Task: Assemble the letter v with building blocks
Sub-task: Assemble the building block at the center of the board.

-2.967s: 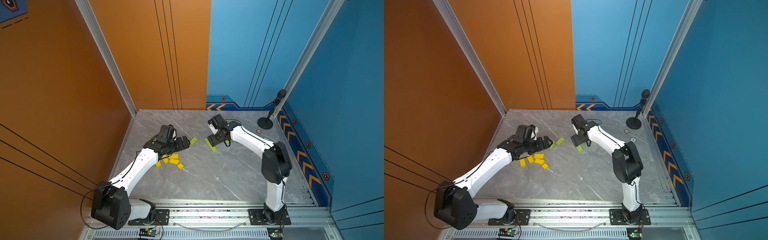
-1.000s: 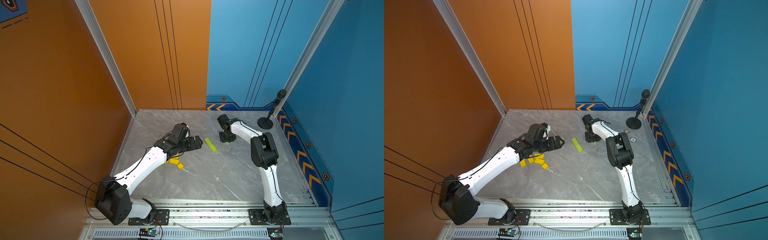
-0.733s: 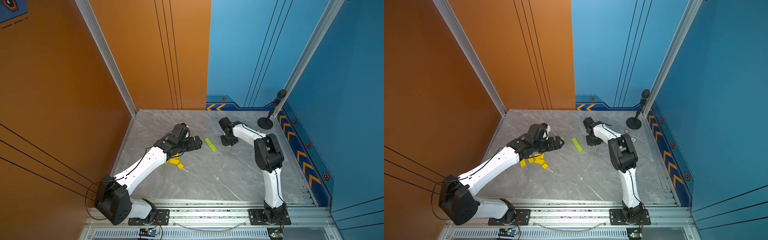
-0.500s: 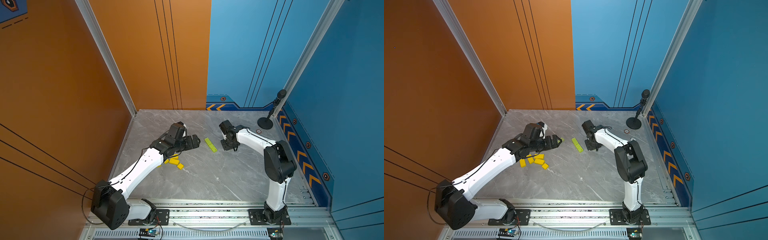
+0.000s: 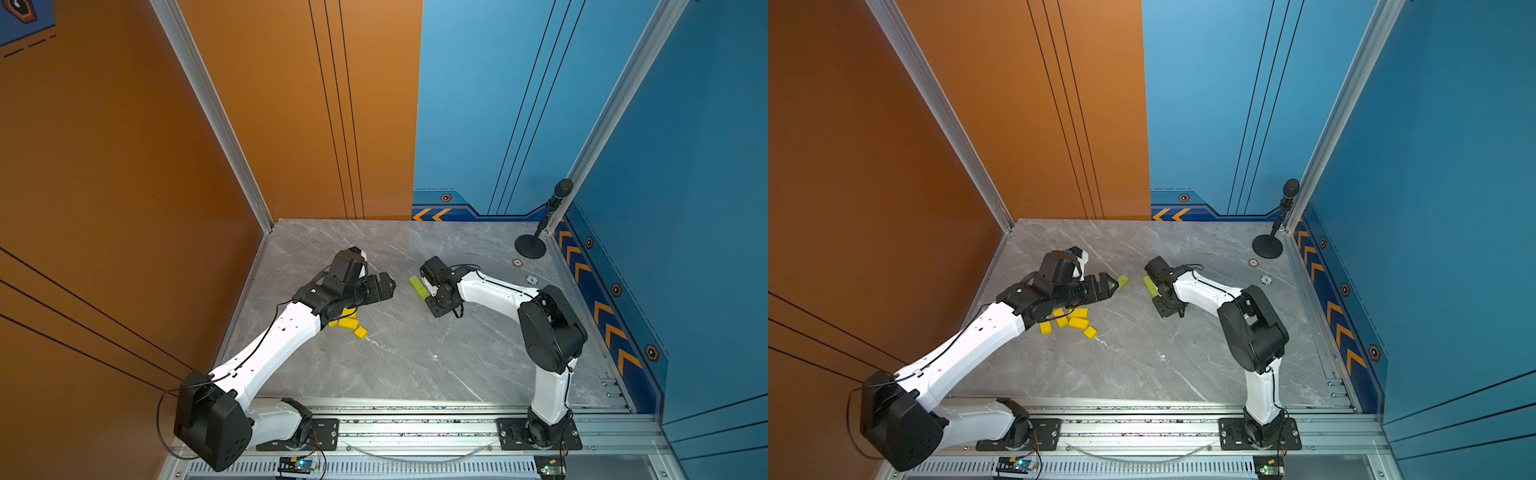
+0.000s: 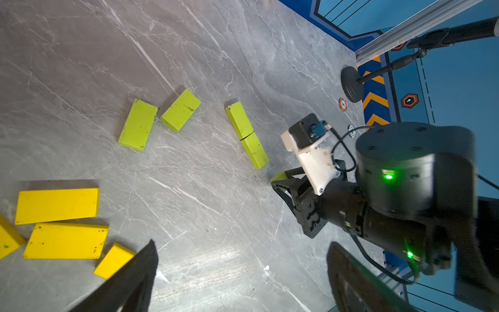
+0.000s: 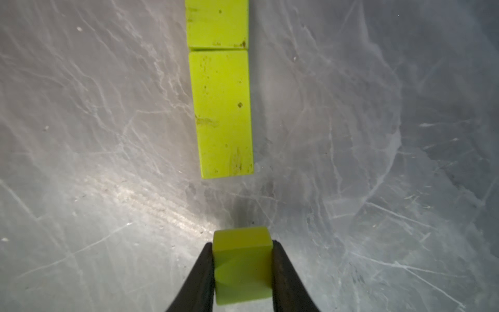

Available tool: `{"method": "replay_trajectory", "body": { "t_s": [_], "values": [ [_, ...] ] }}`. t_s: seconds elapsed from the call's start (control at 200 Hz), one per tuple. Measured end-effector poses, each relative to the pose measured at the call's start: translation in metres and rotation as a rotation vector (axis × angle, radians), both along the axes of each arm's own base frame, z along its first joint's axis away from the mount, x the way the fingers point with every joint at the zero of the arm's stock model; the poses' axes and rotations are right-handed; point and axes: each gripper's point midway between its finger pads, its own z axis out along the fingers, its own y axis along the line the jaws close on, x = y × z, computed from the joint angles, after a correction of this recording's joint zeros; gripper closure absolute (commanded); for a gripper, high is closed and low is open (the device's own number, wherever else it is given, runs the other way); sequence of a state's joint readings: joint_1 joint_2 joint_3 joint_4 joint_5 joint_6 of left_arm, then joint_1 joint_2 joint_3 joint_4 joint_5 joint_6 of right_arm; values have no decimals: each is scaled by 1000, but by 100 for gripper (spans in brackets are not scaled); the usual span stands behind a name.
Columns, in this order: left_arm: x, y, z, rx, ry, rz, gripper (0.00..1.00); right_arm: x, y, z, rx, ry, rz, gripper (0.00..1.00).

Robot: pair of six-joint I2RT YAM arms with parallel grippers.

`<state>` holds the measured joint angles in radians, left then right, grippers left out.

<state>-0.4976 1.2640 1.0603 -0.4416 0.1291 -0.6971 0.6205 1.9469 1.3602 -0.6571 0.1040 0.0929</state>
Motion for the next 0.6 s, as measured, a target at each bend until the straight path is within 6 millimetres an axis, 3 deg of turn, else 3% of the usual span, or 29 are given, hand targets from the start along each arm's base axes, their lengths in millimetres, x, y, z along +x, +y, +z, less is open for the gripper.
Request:
{"method": "replay_trajectory", "body": {
  "t_s": [0.105, 0.601],
  "values": [
    [1, 2, 1, -1, -2, 7, 2, -1, 1, -12, -10, 19, 2, 66],
    [2, 3, 1, -1, -1, 9, 2, 2, 6, -10, -1, 8, 24, 48]
  ]
}}
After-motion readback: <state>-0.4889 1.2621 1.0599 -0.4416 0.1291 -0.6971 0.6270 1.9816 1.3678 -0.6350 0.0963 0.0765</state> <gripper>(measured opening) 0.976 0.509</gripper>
